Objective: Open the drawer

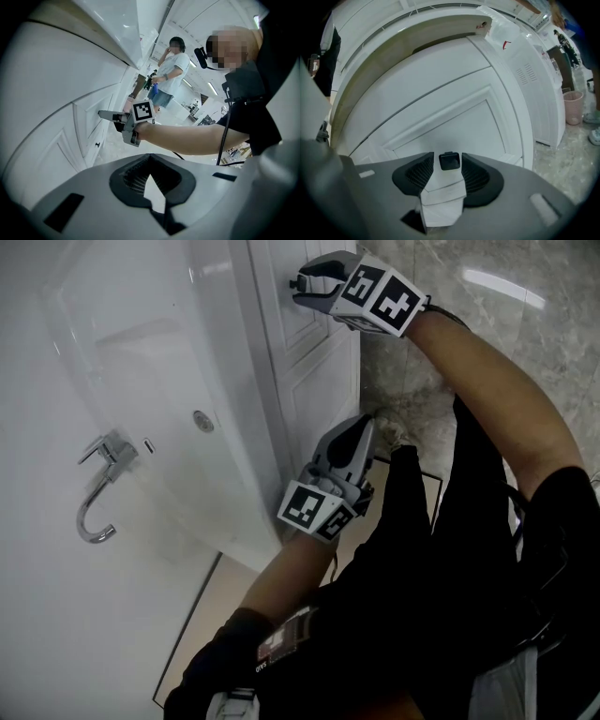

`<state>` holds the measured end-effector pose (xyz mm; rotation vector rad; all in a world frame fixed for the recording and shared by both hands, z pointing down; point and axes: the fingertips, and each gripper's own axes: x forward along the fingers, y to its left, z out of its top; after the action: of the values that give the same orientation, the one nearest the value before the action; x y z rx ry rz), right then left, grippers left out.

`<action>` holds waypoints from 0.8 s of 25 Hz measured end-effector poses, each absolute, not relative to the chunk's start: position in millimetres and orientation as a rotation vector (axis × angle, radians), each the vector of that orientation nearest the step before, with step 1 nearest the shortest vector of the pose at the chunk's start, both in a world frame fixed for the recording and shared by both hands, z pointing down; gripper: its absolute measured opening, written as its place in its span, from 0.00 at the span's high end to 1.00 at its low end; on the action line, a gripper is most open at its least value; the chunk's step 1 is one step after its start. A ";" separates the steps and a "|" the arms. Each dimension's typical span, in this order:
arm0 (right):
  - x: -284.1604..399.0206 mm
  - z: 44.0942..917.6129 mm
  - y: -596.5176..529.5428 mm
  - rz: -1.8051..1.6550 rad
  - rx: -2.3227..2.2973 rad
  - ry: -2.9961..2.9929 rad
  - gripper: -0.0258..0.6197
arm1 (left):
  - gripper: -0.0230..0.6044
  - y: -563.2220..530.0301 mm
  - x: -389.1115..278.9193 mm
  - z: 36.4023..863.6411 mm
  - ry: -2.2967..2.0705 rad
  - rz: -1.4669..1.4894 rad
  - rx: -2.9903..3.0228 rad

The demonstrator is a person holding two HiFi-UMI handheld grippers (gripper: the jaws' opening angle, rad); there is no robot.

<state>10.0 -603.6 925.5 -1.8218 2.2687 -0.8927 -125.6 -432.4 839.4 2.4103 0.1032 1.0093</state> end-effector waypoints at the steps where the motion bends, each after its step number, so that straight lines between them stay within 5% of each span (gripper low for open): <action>1: 9.9 925.8 -605.2 -0.893 -1.831 2.278 0.70 | 0.98 -431.7 -126.4 837.7 0.107 1.008 2.413; 20: 8.8 928.7 -610.0 -0.884 -1.924 2.383 0.76 | 0.98 -439.5 -132.9 806.2 0.111 0.959 2.458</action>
<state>8.8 -610.0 928.7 -1.9244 2.3831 -0.8844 -132.9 -439.5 806.2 2.4579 0.1105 0.9595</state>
